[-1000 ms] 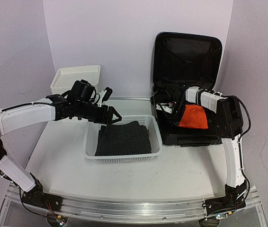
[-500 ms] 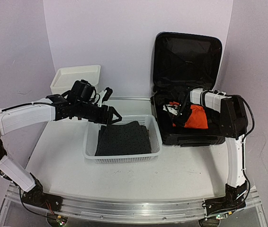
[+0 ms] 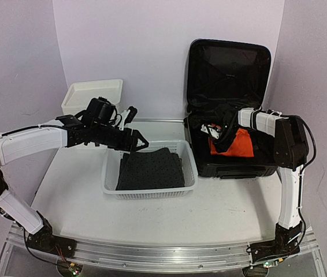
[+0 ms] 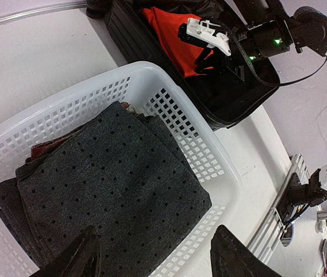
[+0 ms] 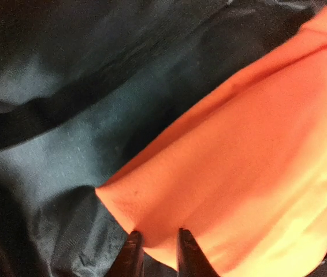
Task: Open, take out, and arrange the luggage
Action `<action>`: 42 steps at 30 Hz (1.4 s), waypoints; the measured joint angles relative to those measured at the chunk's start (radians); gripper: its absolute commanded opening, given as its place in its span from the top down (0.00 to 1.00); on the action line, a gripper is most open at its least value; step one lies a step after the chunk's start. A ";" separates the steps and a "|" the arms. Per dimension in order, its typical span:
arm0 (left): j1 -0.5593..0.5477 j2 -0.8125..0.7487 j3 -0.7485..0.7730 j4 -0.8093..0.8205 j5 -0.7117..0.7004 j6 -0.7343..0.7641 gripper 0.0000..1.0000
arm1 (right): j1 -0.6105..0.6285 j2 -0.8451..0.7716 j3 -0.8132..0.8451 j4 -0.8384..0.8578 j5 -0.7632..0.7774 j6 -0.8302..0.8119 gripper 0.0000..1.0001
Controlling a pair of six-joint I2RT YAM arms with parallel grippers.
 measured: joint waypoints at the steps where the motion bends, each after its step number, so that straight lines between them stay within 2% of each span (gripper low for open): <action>1: 0.000 -0.001 0.000 0.000 0.000 0.000 0.34 | -0.003 0.000 0.000 0.003 -0.011 0.001 0.85; 9: 0.000 -0.014 0.000 0.000 0.000 0.000 0.34 | -0.022 0.000 -0.005 0.011 -0.060 -0.002 1.00; 14: 0.000 -0.014 0.000 -0.005 0.000 0.000 0.34 | -0.030 -0.020 -0.048 0.031 -0.082 -0.009 1.00; 15: 0.000 -0.014 0.000 -0.006 0.000 0.000 0.34 | -0.031 -0.031 -0.060 0.031 -0.084 -0.010 0.97; 20: 0.000 -0.014 0.000 -0.006 0.002 0.000 0.34 | -0.035 -0.058 -0.059 0.023 -0.085 0.053 0.42; 23: 0.000 -0.014 0.000 -0.006 0.009 -0.001 0.34 | -0.034 -0.060 -0.053 0.042 -0.090 0.143 0.29; 28: 0.000 -0.014 0.000 -0.006 0.012 -0.003 0.34 | -0.033 -0.056 -0.034 0.098 -0.019 0.375 0.18; 34: 0.000 -0.014 0.000 -0.006 0.011 -0.010 0.34 | -0.032 0.029 0.115 0.160 0.067 0.593 0.08; 42: 0.000 -0.018 -0.009 -0.005 0.010 -0.010 0.34 | -0.026 0.206 0.304 0.181 0.119 0.700 0.09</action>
